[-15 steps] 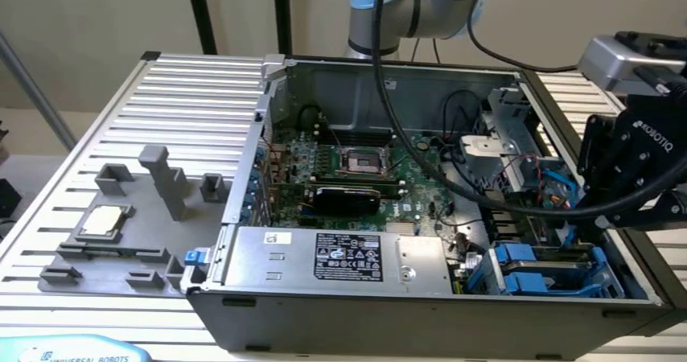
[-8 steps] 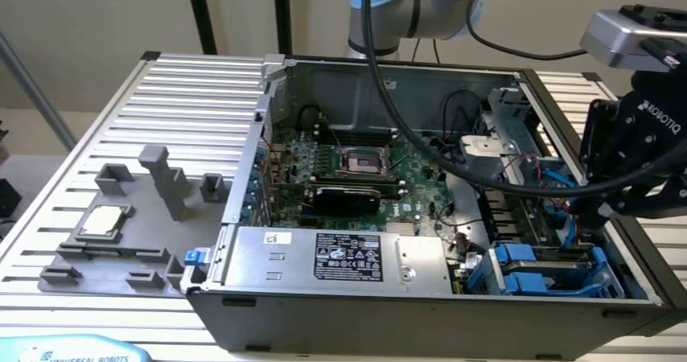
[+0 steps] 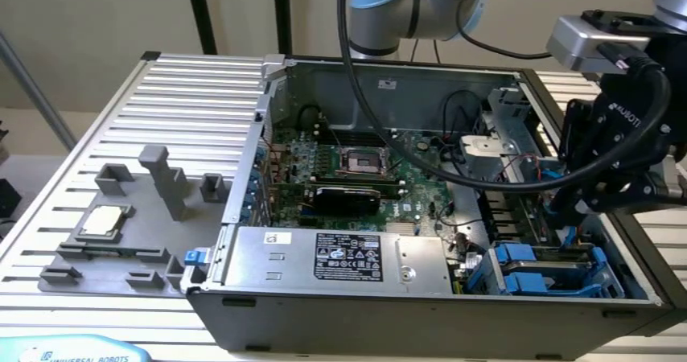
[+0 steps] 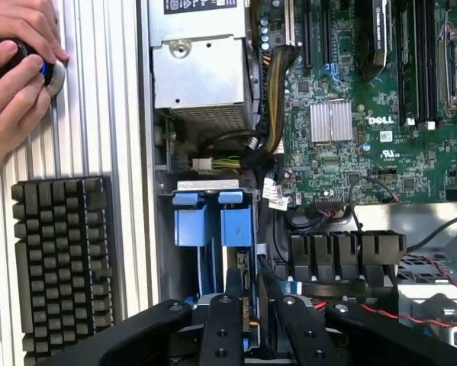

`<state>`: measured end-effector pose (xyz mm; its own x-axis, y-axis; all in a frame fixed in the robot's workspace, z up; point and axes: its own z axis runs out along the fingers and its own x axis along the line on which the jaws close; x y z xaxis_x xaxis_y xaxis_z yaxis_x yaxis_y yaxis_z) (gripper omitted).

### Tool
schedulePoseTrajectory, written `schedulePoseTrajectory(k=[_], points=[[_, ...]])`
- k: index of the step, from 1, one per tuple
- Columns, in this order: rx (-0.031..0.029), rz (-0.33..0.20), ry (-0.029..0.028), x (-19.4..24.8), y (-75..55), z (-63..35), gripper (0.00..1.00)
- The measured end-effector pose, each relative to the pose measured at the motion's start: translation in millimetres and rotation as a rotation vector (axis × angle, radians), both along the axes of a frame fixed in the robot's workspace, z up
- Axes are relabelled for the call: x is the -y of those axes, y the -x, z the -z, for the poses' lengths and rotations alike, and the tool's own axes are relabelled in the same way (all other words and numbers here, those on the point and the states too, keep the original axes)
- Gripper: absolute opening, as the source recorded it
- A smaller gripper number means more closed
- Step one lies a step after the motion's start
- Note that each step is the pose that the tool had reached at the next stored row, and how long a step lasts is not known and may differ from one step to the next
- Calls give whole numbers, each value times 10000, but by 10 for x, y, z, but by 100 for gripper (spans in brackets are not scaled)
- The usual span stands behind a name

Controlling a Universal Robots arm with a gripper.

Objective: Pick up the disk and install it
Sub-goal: 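Insert the second disk wire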

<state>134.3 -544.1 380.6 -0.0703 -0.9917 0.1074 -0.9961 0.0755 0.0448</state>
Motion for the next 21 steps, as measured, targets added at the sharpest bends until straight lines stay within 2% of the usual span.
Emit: schedulePoseTrajectory(k=[4, 7, 18, 19, 21], points=[[148, -1, 2, -49, 22, 52, 24], [212, -1, 10, -68, 29, 84, 24], [279, -2, 111, -87, 32, 168, 24], [283, -2, 122, -89, 32, 173, 16], [289, -3, 145, -92, 32, 179, 16]])
